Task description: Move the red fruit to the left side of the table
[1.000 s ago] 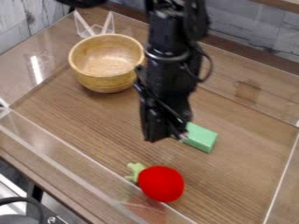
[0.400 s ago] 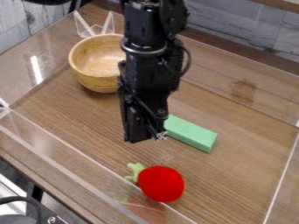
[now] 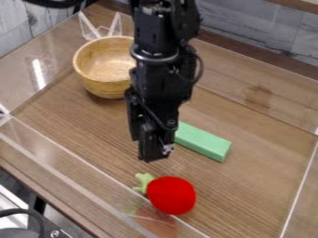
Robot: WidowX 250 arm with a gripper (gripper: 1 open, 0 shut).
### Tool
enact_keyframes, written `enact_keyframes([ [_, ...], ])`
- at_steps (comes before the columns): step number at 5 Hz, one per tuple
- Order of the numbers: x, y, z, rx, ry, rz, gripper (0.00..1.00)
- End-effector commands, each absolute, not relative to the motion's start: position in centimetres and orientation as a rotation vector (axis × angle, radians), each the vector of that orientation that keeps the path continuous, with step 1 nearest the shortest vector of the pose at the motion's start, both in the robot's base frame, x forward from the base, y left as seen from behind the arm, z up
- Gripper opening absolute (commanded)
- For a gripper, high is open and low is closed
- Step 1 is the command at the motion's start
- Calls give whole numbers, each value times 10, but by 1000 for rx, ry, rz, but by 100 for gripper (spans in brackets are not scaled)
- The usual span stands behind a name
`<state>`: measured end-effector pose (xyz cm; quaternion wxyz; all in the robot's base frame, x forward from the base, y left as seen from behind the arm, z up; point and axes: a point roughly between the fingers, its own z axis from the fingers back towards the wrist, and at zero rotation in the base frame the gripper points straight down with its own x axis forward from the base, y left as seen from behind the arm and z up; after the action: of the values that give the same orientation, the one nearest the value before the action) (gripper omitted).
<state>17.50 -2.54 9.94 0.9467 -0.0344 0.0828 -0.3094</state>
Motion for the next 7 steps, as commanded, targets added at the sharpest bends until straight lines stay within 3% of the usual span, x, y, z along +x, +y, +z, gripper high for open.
enact_keyframes([
  [1,178,-27,101,-66,148,-656,0],
  [2,178,-27,106,-60,142,-699,0],
  [3,180,-29,104,-64,150,-774,100],
  [4,182,-25,96,-77,150,-720,100],
  [5,178,-19,95,-83,144,-644,0],
  [6,178,-21,97,-81,137,-664,0],
  [7,177,-23,92,-84,143,-719,100],
])
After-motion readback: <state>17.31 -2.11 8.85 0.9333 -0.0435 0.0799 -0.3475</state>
